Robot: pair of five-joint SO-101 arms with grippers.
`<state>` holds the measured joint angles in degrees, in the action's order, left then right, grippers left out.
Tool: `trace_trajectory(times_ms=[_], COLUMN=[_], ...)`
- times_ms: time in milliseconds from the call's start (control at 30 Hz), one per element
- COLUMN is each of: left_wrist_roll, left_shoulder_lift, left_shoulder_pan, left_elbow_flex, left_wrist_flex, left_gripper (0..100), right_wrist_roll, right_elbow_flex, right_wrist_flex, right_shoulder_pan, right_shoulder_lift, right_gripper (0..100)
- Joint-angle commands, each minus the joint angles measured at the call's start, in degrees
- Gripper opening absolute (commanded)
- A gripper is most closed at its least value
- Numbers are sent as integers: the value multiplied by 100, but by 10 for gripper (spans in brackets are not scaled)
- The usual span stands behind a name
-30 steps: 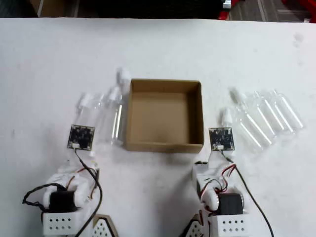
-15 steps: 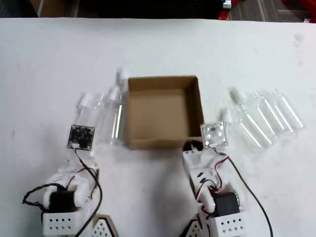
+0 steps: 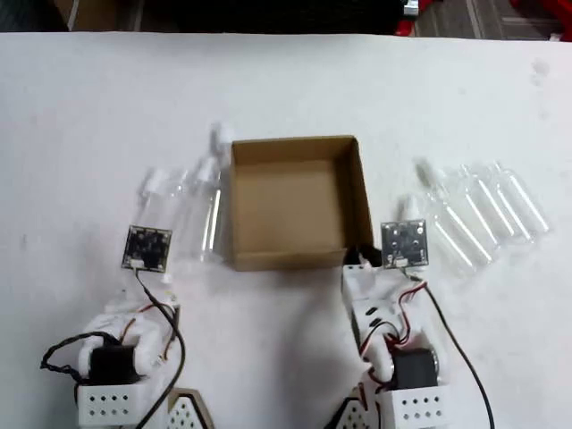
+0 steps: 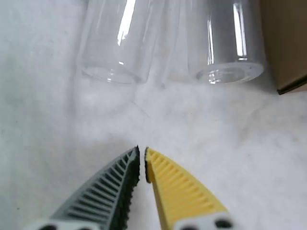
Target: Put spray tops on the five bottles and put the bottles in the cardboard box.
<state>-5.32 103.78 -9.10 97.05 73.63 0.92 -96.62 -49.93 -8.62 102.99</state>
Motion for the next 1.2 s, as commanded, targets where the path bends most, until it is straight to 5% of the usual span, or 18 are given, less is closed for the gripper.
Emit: trace_trajectory(times_ms=[0, 400, 633, 900, 1167], left_wrist_roll=[62, 26, 62, 18, -1670], left_shoulder_lift=[57, 57, 57, 57, 57], left_shoulder_pan=[22, -4, -840, -963, -1147], left_elbow_flex=[-9, -105, -1609, -2330, -2338], left_wrist_flex=[18, -26, -220, -255, -1336], left_gripper=[24, 24, 24, 24, 24], right_wrist_roll=[62, 62, 62, 62, 62], right_elbow_flex=[-26, -26, -26, -26, -26], right_wrist_flex=[154, 154, 136, 127, 119], right_shoulder_pan=[356, 391, 391, 391, 391], right_shoulder_lift=[31, 31, 31, 31, 31], right_gripper=[22, 22, 22, 22, 22])
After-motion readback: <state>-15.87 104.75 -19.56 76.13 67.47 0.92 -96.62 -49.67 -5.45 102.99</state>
